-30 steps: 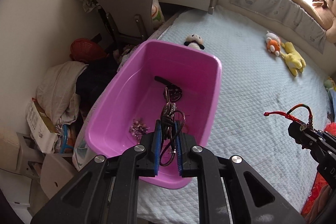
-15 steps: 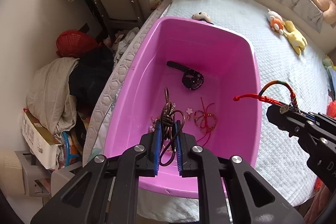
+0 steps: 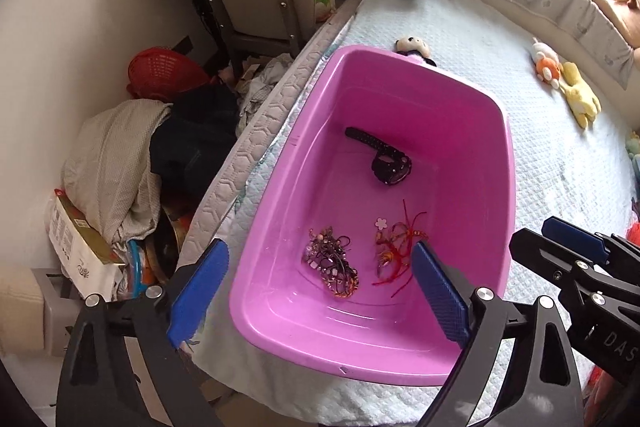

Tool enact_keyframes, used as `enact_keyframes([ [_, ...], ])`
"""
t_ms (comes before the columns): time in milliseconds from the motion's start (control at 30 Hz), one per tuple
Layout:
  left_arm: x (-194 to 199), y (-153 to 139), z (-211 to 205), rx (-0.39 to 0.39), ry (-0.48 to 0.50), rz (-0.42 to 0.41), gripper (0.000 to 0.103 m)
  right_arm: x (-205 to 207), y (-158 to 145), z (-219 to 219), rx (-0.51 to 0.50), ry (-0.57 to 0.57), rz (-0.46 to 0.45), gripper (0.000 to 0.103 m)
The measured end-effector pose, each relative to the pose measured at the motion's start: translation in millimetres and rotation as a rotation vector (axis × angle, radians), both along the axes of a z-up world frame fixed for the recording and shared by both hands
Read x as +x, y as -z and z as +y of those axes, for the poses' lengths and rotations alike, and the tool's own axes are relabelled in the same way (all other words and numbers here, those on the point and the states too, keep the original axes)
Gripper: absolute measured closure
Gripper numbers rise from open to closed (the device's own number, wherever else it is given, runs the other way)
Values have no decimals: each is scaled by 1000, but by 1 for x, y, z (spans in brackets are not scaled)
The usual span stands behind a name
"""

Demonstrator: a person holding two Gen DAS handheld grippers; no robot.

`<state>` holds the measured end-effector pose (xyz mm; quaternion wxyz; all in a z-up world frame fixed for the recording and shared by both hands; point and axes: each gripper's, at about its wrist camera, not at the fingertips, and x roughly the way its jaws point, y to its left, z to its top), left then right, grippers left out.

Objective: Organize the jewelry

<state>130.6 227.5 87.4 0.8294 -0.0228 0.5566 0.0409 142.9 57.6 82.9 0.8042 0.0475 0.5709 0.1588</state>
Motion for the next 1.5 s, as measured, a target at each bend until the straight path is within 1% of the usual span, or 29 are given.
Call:
enact_keyframes([
  [100,0,-4,0,-4,-16,10,9,-3,-8,-3,-7,0,-6,51],
  [167,0,-6,-1,0,-22,20,9,-5,-13,-5,-14,1,-9,47],
  [367,-3,-12,-6,6,-35,32,9,-6,-27,-15,-25,23,3,42],
  [633,-8,-22,-9,10,-50,23,9,-6,-30,-26,-46,60,24,40],
  [733,-8,-25,-11,33,-54,27,9,-9,-31,-27,-57,62,33,40],
  [900,-12,-27,-11,47,-59,24,9,-11,-32,-26,-68,64,40,40],
  [1500,-16,-31,-8,47,-73,21,9,-12,-30,-22,-96,62,61,40],
])
